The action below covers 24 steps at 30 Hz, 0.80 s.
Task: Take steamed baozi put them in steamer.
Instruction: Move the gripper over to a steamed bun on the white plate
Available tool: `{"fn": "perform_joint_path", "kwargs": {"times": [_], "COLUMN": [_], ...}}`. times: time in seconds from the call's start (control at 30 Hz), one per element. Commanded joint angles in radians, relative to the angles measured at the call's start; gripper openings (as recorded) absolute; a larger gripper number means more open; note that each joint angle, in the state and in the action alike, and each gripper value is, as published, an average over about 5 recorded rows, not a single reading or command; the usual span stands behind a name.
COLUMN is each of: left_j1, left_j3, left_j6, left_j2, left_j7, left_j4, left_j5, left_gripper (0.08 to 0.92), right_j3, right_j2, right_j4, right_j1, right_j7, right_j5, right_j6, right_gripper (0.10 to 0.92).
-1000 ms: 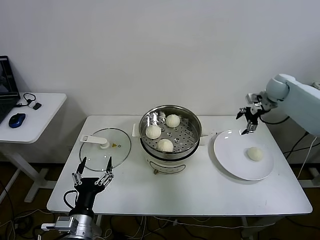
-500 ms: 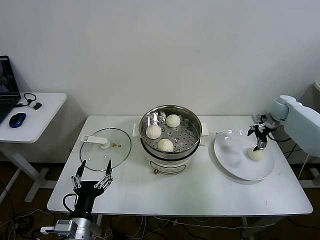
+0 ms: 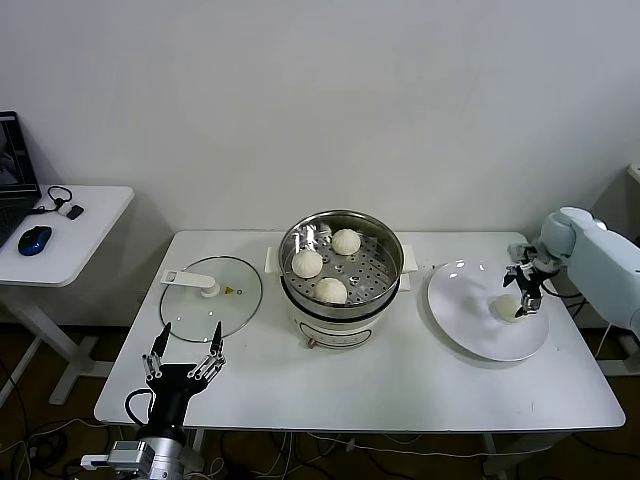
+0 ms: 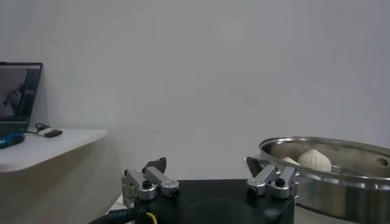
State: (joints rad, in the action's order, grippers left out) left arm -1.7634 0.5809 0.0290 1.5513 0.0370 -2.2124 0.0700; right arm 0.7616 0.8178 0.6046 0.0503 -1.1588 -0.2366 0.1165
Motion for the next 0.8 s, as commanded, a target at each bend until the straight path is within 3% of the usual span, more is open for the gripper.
{"fn": "perform_joint_path", "kwargs": {"times": [0.03, 0.8], "left_j1": [-0.003, 0.002], "left_j3": [0.000, -0.005], "left_j6": [0.001, 0.001], "left_j2": [0.002, 0.003], "left_j7": [0.000, -0.002], "left_j4": [0.001, 0.014], "left_j5": [0.000, -0.002], "left_gripper": [0.823, 0.823], "right_j3": [-0.057, -0.101], "right_j2": [0.013, 0.029], "right_j4": [-0.035, -0.051], "right_j1": [-0.032, -0.046], "right_j7": [-0.007, -0.027], "right_j5": [-0.054, -0.080], "right_j6": [0.014, 0.021], "right_gripper": [0.823, 0.807]}}
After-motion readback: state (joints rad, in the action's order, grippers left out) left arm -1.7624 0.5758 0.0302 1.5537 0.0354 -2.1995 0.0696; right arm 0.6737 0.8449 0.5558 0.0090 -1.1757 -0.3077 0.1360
